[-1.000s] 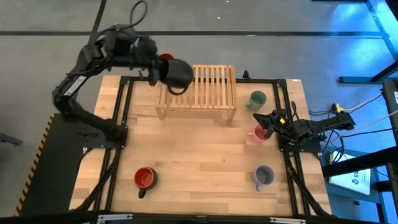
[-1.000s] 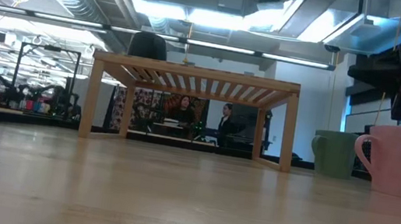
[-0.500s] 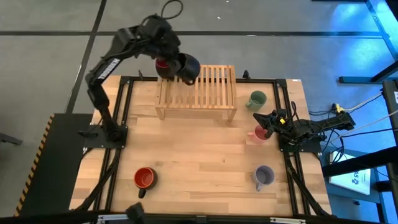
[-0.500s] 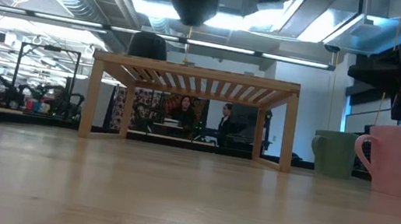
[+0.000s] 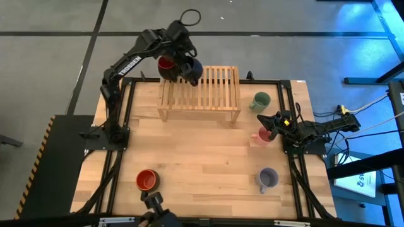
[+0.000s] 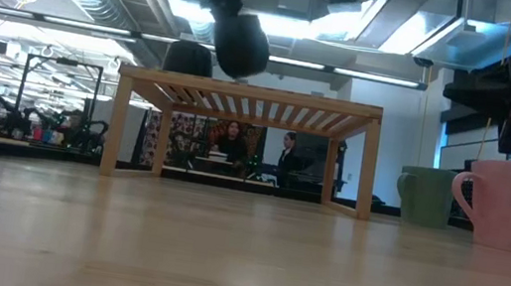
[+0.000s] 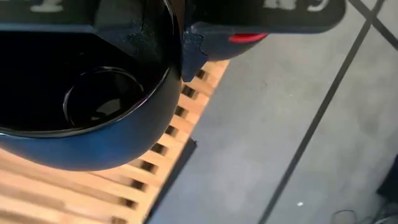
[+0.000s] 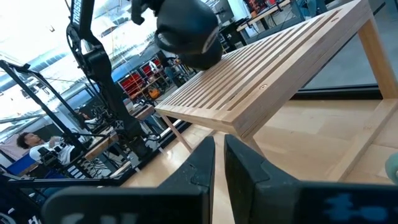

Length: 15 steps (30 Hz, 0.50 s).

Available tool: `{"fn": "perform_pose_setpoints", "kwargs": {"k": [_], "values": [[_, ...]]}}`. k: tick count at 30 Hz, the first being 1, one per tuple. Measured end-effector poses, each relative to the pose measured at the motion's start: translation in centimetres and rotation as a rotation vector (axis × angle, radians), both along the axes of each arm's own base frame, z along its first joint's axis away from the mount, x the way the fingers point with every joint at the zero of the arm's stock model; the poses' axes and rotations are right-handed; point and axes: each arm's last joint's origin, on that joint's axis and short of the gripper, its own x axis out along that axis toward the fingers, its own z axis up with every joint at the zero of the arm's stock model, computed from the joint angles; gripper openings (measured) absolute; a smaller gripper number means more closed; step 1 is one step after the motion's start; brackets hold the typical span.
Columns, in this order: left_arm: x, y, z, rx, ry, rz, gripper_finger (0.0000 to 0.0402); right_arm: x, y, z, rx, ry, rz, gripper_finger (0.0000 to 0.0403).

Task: Place coffee mugs
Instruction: Put the black mug on the shelf

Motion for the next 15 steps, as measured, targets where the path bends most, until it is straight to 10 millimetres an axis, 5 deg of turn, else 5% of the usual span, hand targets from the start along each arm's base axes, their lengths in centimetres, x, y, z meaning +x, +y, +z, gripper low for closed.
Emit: {"fn": "perform_pose_setpoints", "kwargs": {"k": [15], "values": [[1.8,2.1,-3.1,-0.006,0.115,-0.011,0.0014,0.0,0.0,0.0,0.000,0.000,0.000,0.0024]]}}
